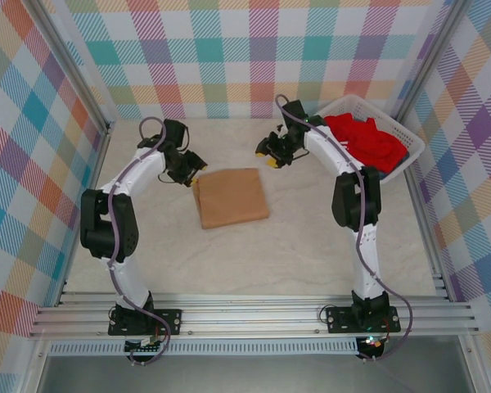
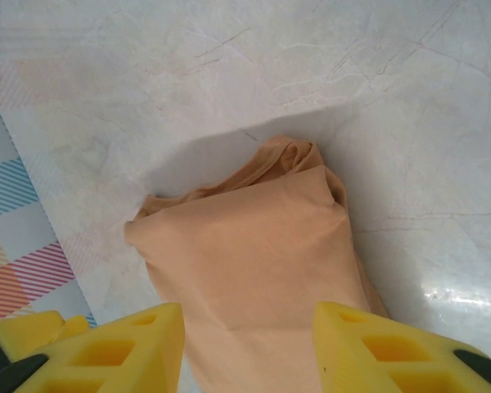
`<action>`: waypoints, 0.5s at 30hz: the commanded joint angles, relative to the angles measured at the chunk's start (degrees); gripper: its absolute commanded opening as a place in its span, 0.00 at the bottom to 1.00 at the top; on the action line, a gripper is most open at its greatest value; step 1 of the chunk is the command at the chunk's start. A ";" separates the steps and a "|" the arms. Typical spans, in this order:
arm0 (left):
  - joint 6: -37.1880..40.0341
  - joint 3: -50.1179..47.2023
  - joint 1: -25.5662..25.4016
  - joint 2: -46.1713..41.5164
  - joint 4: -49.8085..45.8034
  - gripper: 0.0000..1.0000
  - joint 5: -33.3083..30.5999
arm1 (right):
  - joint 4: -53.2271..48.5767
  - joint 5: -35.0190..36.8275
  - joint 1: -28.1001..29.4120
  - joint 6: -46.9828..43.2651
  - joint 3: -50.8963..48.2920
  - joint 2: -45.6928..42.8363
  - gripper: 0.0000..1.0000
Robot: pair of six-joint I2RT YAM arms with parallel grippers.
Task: Fold and stack the t-shirts
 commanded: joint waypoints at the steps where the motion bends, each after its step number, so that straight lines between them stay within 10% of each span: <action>1: 6.13 2.03 0.30 5.59 1.77 0.44 -0.74 | 1.92 -0.01 0.24 -3.42 -0.27 3.04 0.45; 15: 12.92 0.75 0.91 11.61 9.92 0.34 0.05 | 2.77 -9.25 0.36 -4.43 9.01 15.18 0.38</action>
